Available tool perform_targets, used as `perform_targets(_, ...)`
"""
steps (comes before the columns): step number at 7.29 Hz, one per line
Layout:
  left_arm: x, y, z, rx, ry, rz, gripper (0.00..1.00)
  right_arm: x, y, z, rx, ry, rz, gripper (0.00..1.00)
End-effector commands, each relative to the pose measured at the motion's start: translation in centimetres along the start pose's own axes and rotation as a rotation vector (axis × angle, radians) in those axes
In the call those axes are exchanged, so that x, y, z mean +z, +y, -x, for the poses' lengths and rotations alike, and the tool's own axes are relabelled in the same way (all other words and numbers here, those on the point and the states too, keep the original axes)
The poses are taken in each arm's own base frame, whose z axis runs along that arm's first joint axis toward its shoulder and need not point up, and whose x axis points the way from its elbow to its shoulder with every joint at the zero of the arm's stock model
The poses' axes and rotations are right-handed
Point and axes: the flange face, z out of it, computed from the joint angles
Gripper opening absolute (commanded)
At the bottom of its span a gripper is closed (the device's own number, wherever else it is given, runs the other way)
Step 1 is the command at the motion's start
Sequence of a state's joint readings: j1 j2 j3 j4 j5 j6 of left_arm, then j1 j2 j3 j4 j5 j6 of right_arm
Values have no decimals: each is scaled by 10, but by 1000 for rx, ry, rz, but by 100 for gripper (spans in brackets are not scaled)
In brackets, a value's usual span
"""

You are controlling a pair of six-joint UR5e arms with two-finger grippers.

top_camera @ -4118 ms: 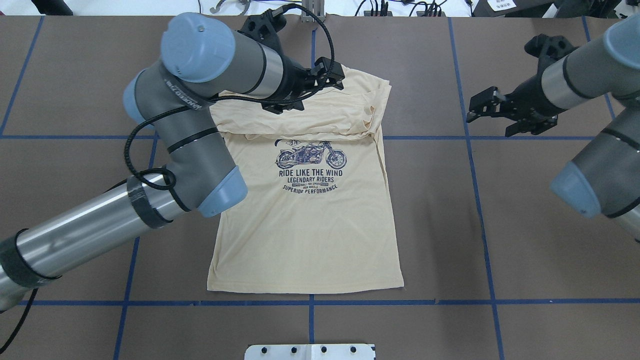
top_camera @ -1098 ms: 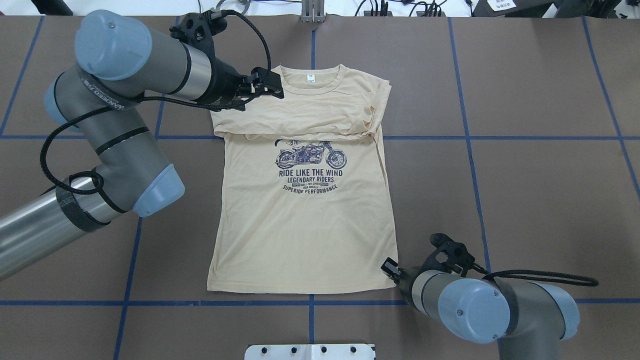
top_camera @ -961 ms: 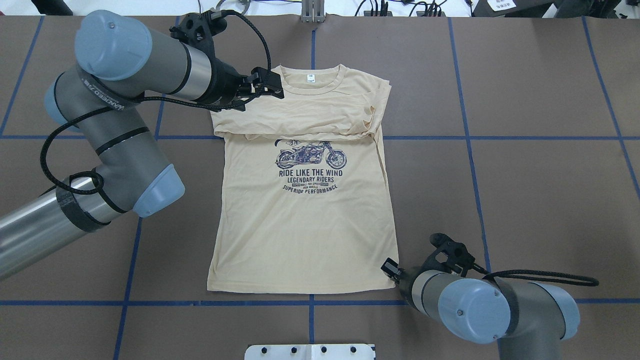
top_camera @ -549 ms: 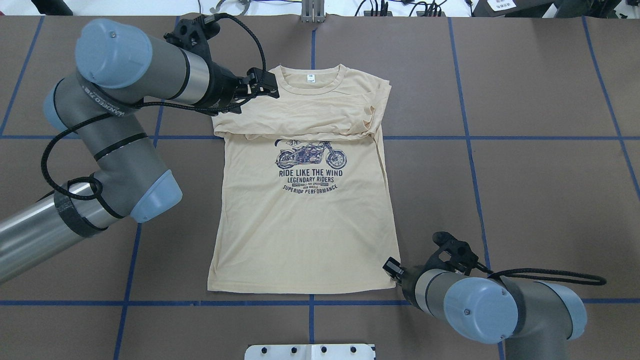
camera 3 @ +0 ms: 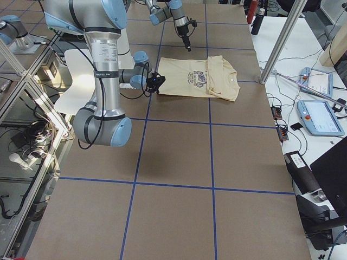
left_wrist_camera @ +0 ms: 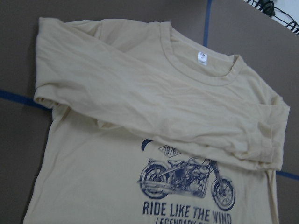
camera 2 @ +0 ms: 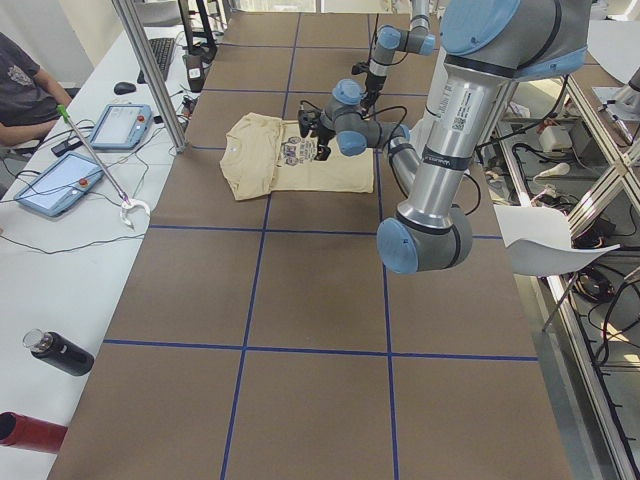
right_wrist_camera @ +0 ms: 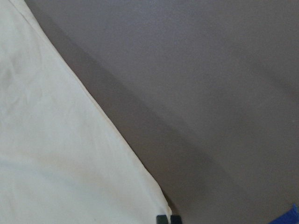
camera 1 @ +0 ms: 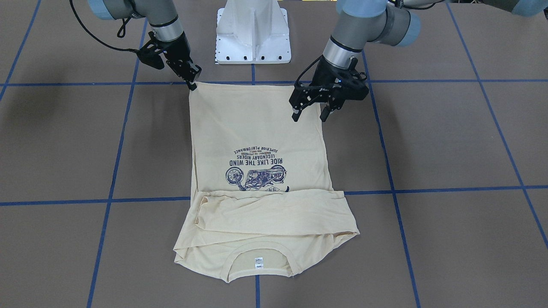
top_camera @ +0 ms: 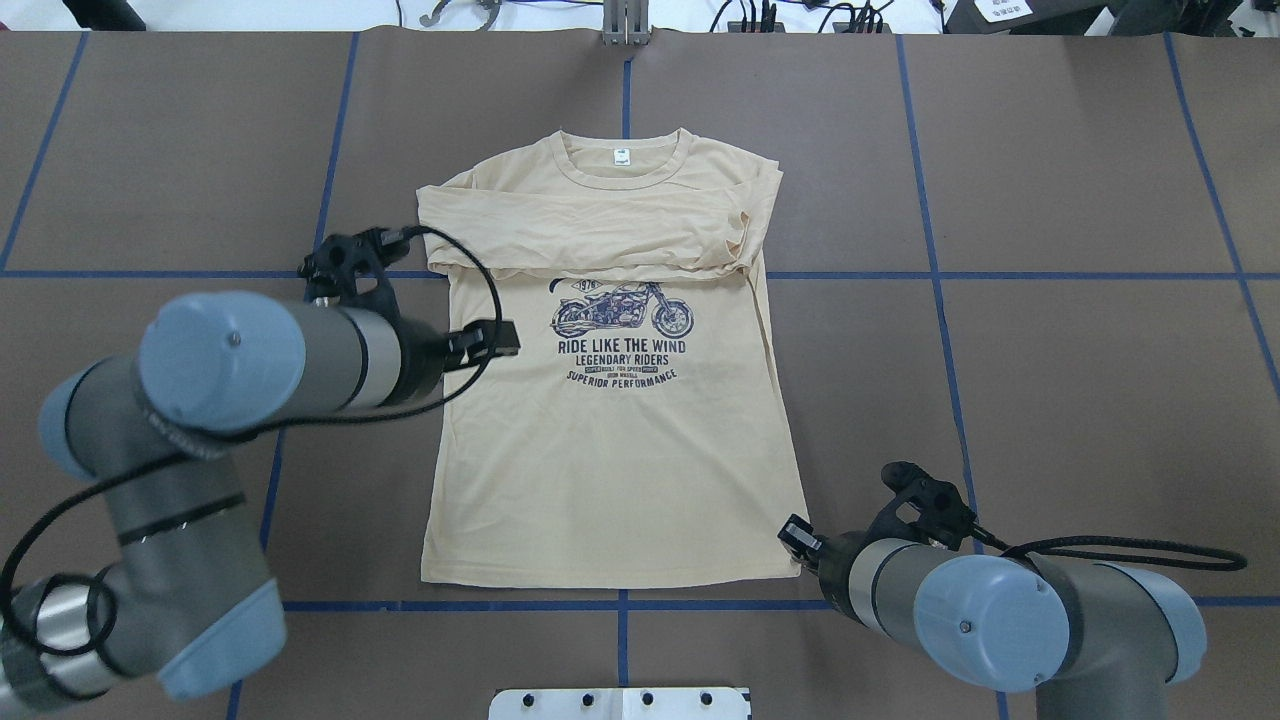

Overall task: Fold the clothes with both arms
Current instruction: 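Grasp a hem corner with the right gripper while the left gripper lowers, then grasp the hem corner nearest the left gripper with the left gripper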

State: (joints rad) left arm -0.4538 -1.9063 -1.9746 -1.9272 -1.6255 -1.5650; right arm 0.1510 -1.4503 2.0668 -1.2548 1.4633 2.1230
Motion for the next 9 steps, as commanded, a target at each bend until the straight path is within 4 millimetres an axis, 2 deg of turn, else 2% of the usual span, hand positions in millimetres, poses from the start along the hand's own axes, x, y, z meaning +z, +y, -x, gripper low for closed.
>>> perform_targets(1, 11, 75, 43, 20, -105, 2, 84, 0, 0, -1, -1, 1, 0, 0)
perform_targets(3, 28, 92, 56, 17, -146, 20, 78, 0, 0, -1, -1, 1, 0, 0)
perform_targets(5, 29, 103, 62, 16, -158, 42, 71, 1, 0, -2, -2, 3, -1, 0)
perform_targets(6, 32, 123, 63, -19, -166, 70, 65, 1, 1, -1, -1, 2, 1, 0)
perform_targets(8, 34, 137, 65, -16, -173, 105, 64, 1, 1, -1, -1, 1, 0, 0)
perform_targets(9, 34, 137, 70, -15, -182, 105, 64, 0, 1, -1, -1, 1, 0, 0)
